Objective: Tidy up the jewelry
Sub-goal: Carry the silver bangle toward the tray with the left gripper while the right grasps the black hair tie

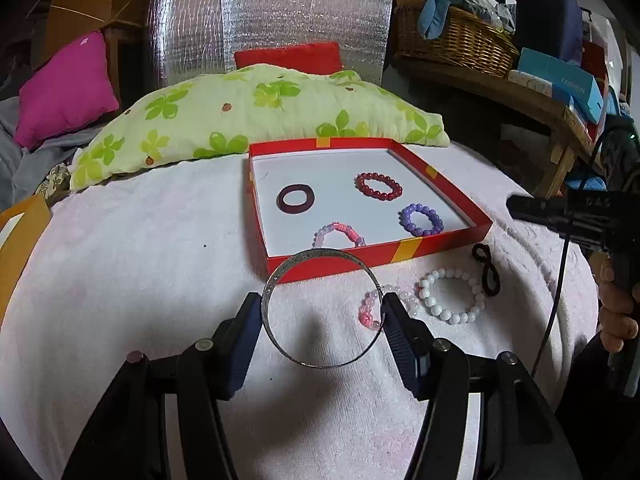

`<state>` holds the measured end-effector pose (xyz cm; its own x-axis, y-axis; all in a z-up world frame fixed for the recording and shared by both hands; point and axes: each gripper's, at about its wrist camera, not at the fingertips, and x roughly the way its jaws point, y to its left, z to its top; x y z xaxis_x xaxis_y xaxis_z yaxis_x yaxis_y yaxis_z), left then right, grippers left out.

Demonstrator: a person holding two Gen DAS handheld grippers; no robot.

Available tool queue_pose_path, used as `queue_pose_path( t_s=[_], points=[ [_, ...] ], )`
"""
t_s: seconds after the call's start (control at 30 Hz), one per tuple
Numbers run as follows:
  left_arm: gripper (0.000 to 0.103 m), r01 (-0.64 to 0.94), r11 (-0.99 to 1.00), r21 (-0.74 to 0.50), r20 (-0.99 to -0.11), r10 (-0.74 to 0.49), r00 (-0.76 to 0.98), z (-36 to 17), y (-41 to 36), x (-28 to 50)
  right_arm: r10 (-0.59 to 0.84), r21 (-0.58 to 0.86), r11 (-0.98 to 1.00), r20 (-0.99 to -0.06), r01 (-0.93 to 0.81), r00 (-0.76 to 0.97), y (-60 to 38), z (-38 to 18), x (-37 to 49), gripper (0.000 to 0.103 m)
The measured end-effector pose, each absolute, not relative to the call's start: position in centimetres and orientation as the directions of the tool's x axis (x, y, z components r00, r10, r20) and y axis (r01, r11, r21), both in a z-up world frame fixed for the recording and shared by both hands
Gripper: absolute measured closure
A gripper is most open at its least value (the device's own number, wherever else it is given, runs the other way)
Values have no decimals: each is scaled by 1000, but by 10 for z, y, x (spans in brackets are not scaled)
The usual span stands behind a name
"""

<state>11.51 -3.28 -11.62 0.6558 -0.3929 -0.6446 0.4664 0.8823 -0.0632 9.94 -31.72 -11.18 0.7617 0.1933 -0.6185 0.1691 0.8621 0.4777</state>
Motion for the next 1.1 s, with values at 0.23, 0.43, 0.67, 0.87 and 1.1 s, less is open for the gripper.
queue_pose_path(
  t_s=[0.23,0.43,0.67,0.87,1.1],
  points=[
    [41,482,876,-27,-651,-381,657,-119,-40,110,191,455,845,-747,282,637,-331,-146,106,68],
    [41,493,870,-3,-661,-372,652,-122,-44,107,102,341,892,-789,295,606,-312,-157,122,68],
    [41,485,874,3,-650,-367,665,-122,-42,107,62,282,922,-782,264,620,-305,-154,119,93],
    [41,481,877,-13,-618,-385,685,-117,-39,105,141,411,888,-672,207,727,-316,-125,100,93],
    [41,466,884,-48,-595,-400,697,-99,-40,114,170,446,883,-593,145,787,-312,-95,101,93]
  ],
)
